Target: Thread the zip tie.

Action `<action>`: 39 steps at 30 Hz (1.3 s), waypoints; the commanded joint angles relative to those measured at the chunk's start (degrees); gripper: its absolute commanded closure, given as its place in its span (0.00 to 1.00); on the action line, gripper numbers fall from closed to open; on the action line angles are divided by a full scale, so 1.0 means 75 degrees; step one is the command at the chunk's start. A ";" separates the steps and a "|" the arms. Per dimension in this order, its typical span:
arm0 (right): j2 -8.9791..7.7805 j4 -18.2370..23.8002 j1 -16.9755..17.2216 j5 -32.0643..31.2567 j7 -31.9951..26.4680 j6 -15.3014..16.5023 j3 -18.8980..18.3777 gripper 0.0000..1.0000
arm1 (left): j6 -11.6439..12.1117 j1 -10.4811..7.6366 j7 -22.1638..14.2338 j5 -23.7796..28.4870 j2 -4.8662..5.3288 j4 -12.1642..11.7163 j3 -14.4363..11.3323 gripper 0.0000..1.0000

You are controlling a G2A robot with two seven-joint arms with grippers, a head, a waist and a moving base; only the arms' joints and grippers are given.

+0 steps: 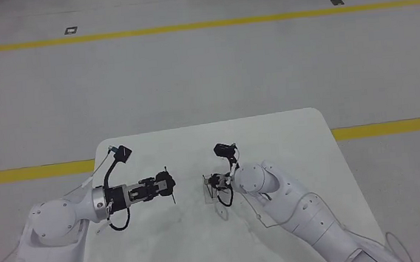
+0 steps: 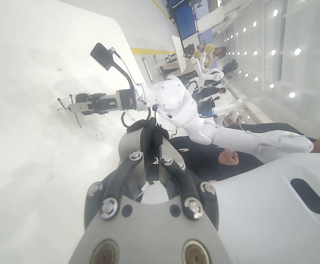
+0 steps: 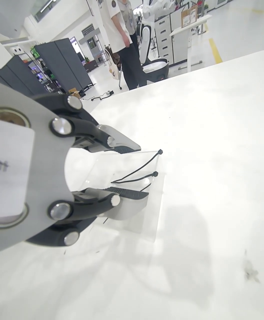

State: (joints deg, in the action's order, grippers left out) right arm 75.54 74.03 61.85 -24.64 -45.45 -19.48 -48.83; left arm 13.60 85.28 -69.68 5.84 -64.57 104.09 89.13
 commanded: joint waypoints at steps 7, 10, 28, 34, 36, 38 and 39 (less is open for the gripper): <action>0.0187 -0.0308 -0.0116 -0.0175 -0.0139 0.0000 0.0010 0.70 | 0.0000 0.0000 0.0000 0.0000 0.0000 0.0000 0.0000 1.00; 0.0265 -0.0412 -0.0157 -0.0269 -0.0168 0.0000 -0.0003 0.71 | 0.0000 0.0000 0.0000 0.0000 0.0000 0.0000 0.0000 1.00; 0.0466 -0.0265 0.0144 -0.0755 -0.0434 0.0000 -0.0510 0.80 | 0.0000 0.0000 0.0000 0.0000 0.0000 0.0000 0.0000 1.00; 0.0537 -0.0290 0.0218 -0.0894 -0.0486 0.0000 -0.0662 0.83 | 0.0000 0.0000 0.0000 0.0000 0.0000 0.0000 0.0000 1.00; 0.0570 -0.0305 0.0224 -0.0927 -0.0482 0.0000 -0.0696 0.83 | 0.0000 0.0000 0.0000 0.0000 0.0000 0.0000 0.0000 1.00; 0.0602 -0.0343 0.0218 -0.0957 -0.0482 0.0000 -0.0710 0.85 | 0.0000 0.0000 0.0000 0.0000 0.0000 0.0000 0.0000 1.00; 0.0623 -0.0384 0.0207 -0.0975 -0.0485 0.0000 -0.0717 0.85 | 0.0000 0.0000 0.0000 0.0000 0.0000 0.0000 0.0000 1.00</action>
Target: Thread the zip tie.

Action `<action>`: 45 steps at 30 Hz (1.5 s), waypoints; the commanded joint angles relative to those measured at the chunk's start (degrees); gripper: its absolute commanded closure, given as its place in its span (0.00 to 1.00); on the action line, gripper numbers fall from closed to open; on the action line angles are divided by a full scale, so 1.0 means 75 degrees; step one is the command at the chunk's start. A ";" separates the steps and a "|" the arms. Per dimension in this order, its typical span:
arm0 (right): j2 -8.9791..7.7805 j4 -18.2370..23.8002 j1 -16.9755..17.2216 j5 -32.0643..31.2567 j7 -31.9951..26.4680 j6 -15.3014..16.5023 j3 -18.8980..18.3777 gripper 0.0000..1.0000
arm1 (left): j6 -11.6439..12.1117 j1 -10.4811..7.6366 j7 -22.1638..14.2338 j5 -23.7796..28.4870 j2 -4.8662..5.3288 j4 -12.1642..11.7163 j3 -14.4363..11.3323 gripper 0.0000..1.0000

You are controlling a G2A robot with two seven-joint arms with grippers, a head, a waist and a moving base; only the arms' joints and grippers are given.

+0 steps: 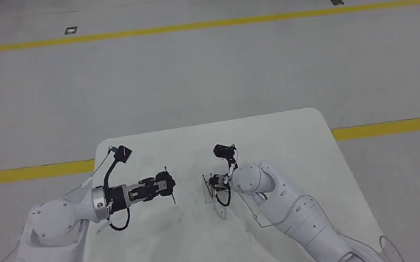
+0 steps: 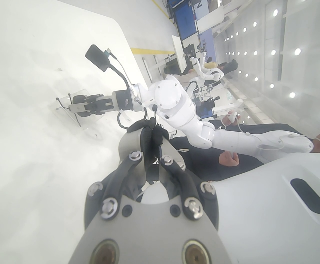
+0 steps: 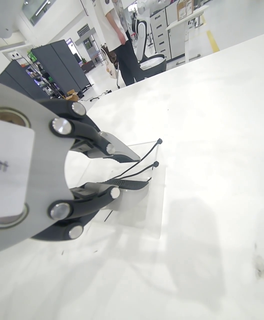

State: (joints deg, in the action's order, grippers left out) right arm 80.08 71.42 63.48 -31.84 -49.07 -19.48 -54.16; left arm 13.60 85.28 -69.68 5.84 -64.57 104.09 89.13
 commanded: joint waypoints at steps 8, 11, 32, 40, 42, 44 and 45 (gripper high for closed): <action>0.0145 -0.0282 -0.0100 -0.0125 -0.0048 0.0000 -0.0039 0.86 | 0.0000 0.0000 0.0000 0.0000 0.0000 0.0000 0.0000 1.00; 0.0192 -0.0347 -0.0127 -0.0170 -0.0047 0.0000 -0.0046 0.85 | 0.0000 0.0000 0.0000 0.0000 0.0000 0.0000 0.0000 1.00; 0.0476 -0.0788 -0.0251 -0.0472 -0.0077 0.0000 -0.0074 0.93 | 0.0000 0.0000 0.0000 0.0000 0.0000 0.0000 0.0000 1.00; 0.0537 -0.0820 -0.0245 -0.0558 -0.0094 0.0000 -0.0130 1.00 | 0.0000 0.0000 0.0000 0.0000 0.0000 0.0000 0.0000 1.00; 0.0549 -0.0825 -0.0238 -0.0589 -0.0098 0.0000 -0.0145 1.00 | 0.0000 0.0000 0.0000 0.0000 0.0000 0.0000 0.0000 1.00; 0.0557 -0.0820 -0.0216 -0.0621 -0.0093 0.0000 -0.0169 1.00 | 0.0000 0.0000 0.0000 0.0000 0.0000 0.0000 0.0000 1.00; 0.0557 -0.0808 -0.0201 -0.0638 -0.0089 0.0000 -0.0184 1.00 | 0.0000 0.0000 0.0000 0.0000 0.0000 0.0000 0.0000 1.00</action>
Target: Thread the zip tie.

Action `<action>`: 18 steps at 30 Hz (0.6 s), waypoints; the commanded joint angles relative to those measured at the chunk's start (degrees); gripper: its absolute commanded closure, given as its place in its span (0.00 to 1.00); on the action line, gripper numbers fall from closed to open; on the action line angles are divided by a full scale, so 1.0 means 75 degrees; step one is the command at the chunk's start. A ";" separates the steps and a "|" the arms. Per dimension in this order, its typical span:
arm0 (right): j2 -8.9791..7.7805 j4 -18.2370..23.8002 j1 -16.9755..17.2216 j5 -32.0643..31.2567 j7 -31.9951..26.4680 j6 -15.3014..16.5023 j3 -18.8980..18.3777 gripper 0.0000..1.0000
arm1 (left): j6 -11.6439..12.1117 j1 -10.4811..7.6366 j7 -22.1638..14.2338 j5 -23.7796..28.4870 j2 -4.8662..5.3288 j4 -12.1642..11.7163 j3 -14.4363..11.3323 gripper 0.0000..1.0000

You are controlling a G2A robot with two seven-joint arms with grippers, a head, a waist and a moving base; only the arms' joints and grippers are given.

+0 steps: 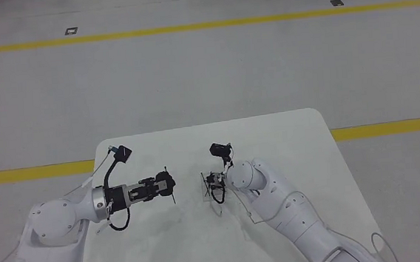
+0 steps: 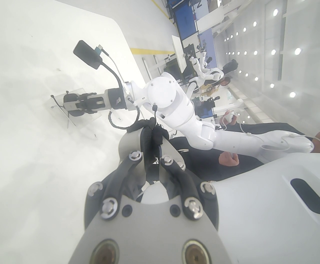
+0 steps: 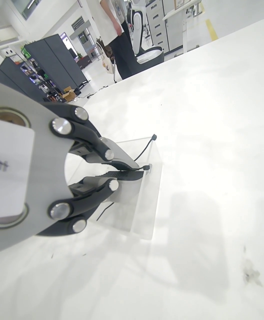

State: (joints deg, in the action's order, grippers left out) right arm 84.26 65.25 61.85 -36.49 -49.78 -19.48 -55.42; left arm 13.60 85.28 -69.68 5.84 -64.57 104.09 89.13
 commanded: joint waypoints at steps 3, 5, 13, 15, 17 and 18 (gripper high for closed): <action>-0.0019 0.0178 0.0116 -0.0069 0.0034 0.0000 -0.0113 1.00 | 0.0000 0.0000 0.0000 0.0000 0.0000 0.0000 0.0000 1.00; -0.0054 0.0354 0.0229 -0.0111 0.0035 0.0000 -0.0222 1.00 | 0.0000 0.0000 0.0000 0.0000 0.0000 0.0000 0.0000 1.00; -0.0298 0.1561 0.1029 -0.0194 -0.0093 0.0037 -0.0926 1.00 | 0.0000 0.0000 0.0000 0.0000 0.0000 0.0000 0.0000 1.00; -0.0351 0.1824 0.1215 -0.0169 -0.0064 0.0081 -0.1081 1.00 | 0.0000 0.0000 0.0000 0.0000 0.0000 0.0000 0.0000 1.00; -0.0406 0.2066 0.1407 -0.0117 -0.0007 0.0203 -0.1246 1.00 | 0.0000 0.0000 0.0000 0.0000 0.0000 0.0000 0.0000 1.00; -0.0424 0.2175 0.1483 -0.0104 0.0006 0.0258 -0.1282 1.00 | 0.0000 0.0000 0.0000 0.0000 0.0000 0.0000 0.0000 1.00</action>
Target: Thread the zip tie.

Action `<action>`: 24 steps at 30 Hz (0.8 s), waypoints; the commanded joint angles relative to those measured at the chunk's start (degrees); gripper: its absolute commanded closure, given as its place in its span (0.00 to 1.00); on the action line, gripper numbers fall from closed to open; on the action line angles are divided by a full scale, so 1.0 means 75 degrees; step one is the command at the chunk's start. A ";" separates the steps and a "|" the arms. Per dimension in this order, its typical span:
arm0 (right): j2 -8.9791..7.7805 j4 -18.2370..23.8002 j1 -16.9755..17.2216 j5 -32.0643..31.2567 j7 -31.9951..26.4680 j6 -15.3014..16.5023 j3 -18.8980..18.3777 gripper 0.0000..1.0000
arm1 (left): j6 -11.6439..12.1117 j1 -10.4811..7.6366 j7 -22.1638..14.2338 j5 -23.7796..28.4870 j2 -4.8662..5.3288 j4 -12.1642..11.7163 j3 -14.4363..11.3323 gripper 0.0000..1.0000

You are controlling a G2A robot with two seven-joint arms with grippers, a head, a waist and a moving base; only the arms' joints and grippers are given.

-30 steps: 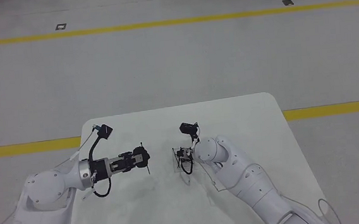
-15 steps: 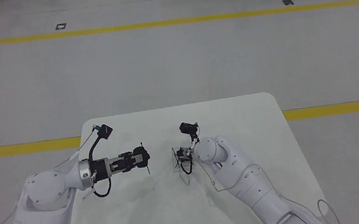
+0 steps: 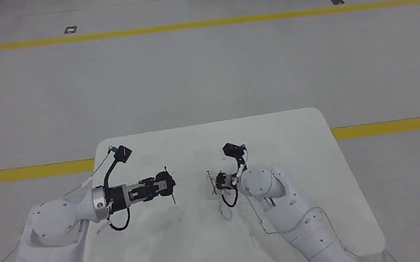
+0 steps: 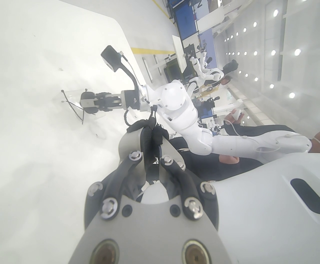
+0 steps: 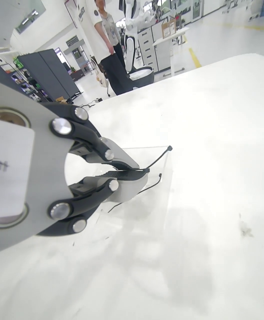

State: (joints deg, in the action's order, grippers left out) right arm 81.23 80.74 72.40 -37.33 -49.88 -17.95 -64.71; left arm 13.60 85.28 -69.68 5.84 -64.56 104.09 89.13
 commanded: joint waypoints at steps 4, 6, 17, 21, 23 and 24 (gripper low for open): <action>-0.0095 0.0447 0.0328 0.0080 -0.0013 0.0148 -0.0223 1.00 | 0.0000 0.0000 0.0000 0.0000 0.0000 0.0000 0.0000 1.00; -0.0136 0.0642 0.0474 0.0144 0.0014 0.0217 -0.0345 1.00 | 0.0000 0.0000 0.0000 0.0000 0.0000 0.0000 0.0000 1.00; -0.0458 0.1919 0.1599 0.1670 -0.0048 0.1638 -0.1979 1.00 | 0.0000 0.0000 0.0000 0.0000 0.0000 0.0000 0.0000 1.00; -0.0547 0.2193 0.1928 0.2312 -0.0118 0.2310 -0.2414 1.00 | 0.0000 0.0000 0.0000 0.0000 0.0000 0.0000 0.0000 1.00; -0.0562 0.2212 0.1980 0.2484 -0.0119 0.2516 -0.2483 1.00 | 0.0000 0.0000 0.0000 0.0000 0.0000 0.0000 0.0000 1.00; -0.0562 0.2212 0.1980 0.2484 -0.0119 0.2516 -0.2483 1.00 | 0.0000 0.0000 0.0000 0.0000 0.0000 0.0000 0.0000 1.00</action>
State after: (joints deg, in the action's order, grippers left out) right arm 77.00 97.38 87.30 -18.61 -50.78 1.15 -83.38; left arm 13.60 85.28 -69.68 5.84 -64.57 104.09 89.13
